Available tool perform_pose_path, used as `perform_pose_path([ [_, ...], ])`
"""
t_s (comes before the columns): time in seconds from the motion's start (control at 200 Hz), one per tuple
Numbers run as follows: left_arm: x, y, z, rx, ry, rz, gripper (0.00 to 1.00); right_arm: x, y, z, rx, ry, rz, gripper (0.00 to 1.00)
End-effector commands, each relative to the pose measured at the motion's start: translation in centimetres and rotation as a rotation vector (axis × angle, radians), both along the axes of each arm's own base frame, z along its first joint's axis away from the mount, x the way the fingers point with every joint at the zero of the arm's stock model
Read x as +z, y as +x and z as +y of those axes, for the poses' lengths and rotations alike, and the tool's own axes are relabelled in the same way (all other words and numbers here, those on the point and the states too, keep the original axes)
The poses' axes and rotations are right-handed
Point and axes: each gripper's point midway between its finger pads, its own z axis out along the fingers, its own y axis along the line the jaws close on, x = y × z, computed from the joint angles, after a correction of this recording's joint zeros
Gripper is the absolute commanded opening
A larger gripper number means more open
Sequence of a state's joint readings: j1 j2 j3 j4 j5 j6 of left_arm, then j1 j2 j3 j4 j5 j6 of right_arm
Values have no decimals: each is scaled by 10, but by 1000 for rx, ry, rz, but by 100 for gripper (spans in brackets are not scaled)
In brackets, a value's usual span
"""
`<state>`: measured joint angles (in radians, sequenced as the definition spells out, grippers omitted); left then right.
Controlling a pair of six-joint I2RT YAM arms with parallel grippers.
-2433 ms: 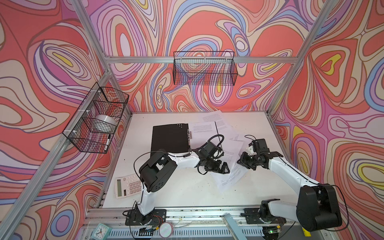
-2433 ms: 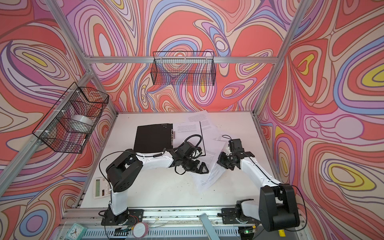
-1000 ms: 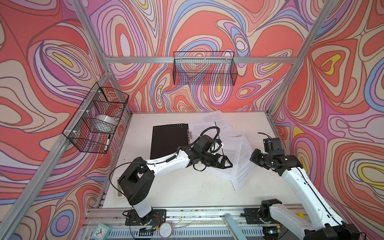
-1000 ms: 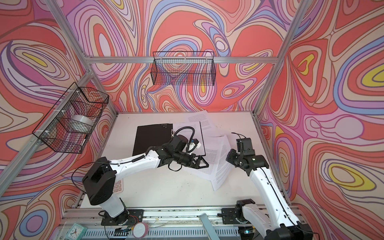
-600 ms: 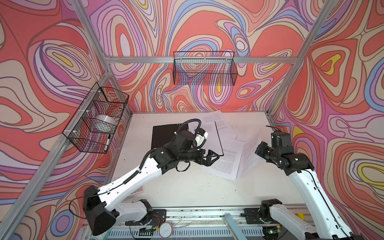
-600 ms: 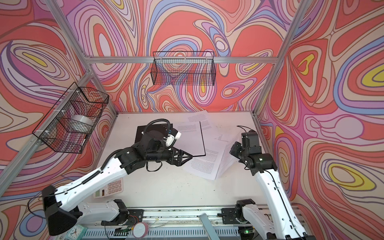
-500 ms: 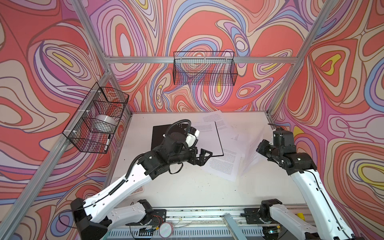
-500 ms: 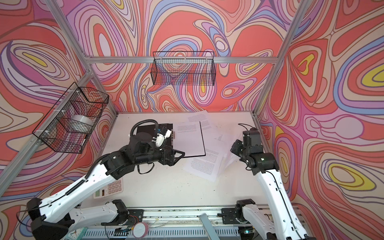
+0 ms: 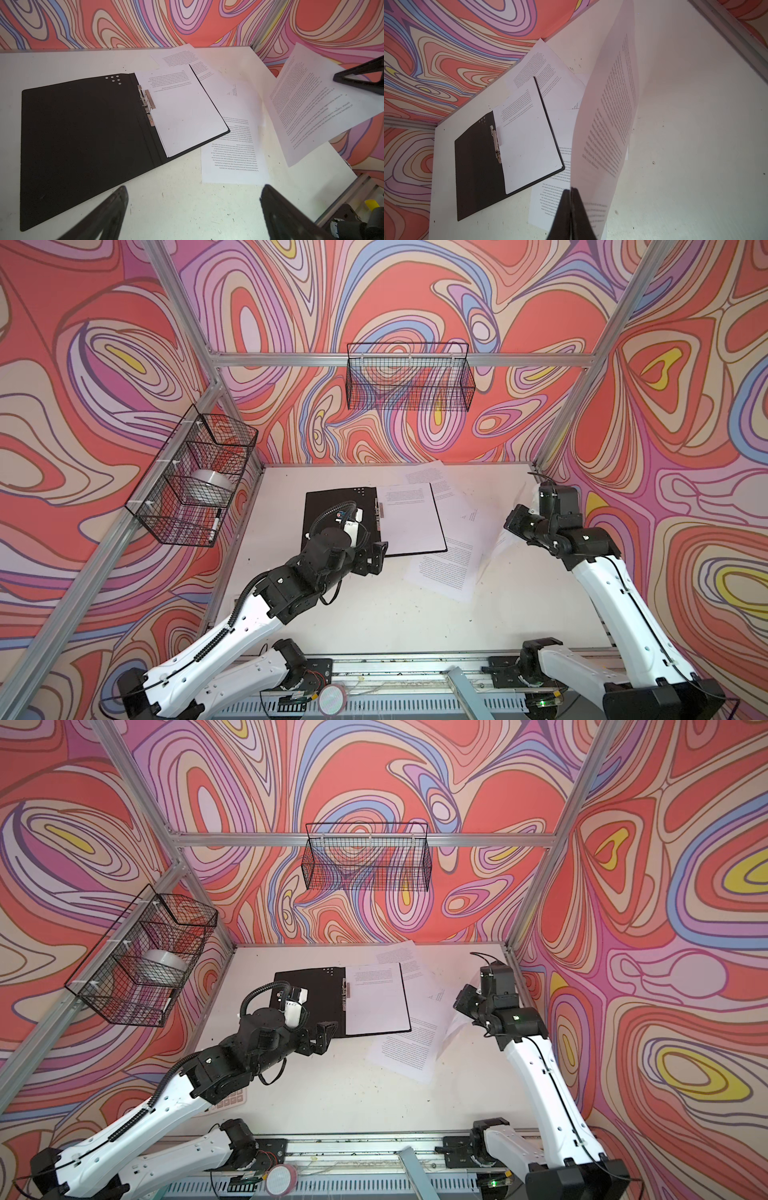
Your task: Put the files into the folder
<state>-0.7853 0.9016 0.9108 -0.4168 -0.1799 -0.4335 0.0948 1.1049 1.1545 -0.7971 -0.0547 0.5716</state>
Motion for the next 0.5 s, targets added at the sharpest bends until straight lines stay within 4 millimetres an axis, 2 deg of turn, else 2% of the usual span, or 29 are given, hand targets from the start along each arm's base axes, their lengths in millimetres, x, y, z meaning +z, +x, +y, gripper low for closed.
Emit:
perform_pose_path([
  [0.0,4,10,-4,-5,-8,-47,100,24,22,14,38,38,-77,0],
  [0.155,-21,0,-13,-125,13,-12,100,30,47,38,85,43,-91,0],
  [0.361,-21,-1,-11,-148,40,-40,100,30,86,78,187,93,-102,0],
  [0.496,-23,-1,-10,-148,35,-39,100,37,104,113,290,161,-127,0],
])
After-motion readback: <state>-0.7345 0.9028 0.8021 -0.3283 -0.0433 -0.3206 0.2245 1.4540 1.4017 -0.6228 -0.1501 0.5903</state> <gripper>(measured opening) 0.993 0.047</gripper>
